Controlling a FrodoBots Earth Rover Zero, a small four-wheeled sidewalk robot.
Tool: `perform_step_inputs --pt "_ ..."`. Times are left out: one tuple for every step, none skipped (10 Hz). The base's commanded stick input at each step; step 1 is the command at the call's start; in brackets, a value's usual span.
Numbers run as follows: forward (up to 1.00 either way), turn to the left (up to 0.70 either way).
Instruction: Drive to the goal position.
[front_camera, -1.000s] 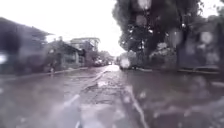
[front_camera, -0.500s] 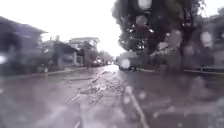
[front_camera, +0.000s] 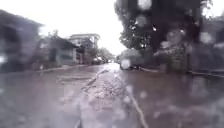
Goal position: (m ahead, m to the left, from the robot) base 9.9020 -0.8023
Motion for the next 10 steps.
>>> perform_step_inputs --pt "1.00 0.00" --pt "1.00 0.00" --pt "1.00 0.00" --pt "1.00 0.00" --pt "1.00 0.00" --pt "1.00 0.00" --pt "1.00 0.00" --pt "1.00 0.00" --pt "1.00 0.00" --pt "1.00 0.00"
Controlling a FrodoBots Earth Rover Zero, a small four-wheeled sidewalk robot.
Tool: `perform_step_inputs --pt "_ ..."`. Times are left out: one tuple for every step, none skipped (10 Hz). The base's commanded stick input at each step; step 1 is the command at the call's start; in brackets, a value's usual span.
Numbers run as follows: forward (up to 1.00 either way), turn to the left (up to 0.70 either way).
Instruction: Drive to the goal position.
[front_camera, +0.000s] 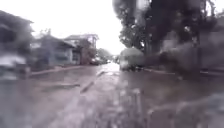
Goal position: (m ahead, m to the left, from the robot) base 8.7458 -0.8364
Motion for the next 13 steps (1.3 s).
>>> perform_step_inputs --pt "1.00 0.00" --pt "1.00 0.00" --pt "1.00 0.00" --pt "1.00 0.00" --pt "1.00 0.00" --pt "1.00 0.00" --pt "1.00 0.00" --pt "1.00 0.00" --pt "1.00 0.00" --pt "1.00 0.00" --pt "1.00 0.00" --pt "1.00 0.00" --pt "1.00 0.00"
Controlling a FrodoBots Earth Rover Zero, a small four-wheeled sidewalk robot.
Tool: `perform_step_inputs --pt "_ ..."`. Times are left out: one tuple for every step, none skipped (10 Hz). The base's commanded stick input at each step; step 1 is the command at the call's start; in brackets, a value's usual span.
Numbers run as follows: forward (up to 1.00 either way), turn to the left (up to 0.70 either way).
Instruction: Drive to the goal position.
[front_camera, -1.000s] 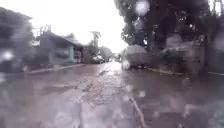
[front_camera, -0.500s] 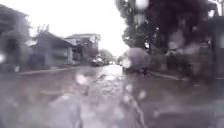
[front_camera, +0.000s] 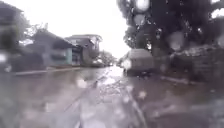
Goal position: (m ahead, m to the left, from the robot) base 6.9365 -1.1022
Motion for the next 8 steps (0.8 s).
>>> perform_step_inputs --pt "1.00 0.00" --pt "1.00 0.00" --pt "1.00 0.00" --pt "1.00 0.00" --pt "1.00 0.00" --pt "1.00 0.00" --pt "1.00 0.00" --pt "1.00 0.00"
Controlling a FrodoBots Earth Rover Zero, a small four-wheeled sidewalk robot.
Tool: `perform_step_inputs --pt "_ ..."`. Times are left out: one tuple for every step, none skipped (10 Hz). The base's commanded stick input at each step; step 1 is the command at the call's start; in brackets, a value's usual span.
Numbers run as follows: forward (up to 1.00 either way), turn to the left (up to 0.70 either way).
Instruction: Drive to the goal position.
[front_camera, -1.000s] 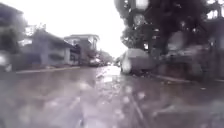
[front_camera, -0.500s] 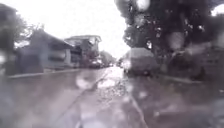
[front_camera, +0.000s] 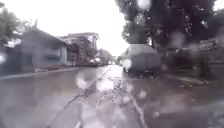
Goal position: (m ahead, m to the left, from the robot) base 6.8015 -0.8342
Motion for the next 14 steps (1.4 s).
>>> perform_step_inputs --pt "1.00 0.00" --pt "1.00 -0.01" --pt "1.00 -0.27" --pt "1.00 -0.27" --pt "1.00 -0.27" --pt "1.00 -0.27" --pt "1.00 -0.27" --pt "1.00 -0.27" --pt "1.00 -0.02" --pt "1.00 0.00" --pt "1.00 0.00" --pt "1.00 0.00" --pt "1.00 0.00" --pt "1.00 0.00"
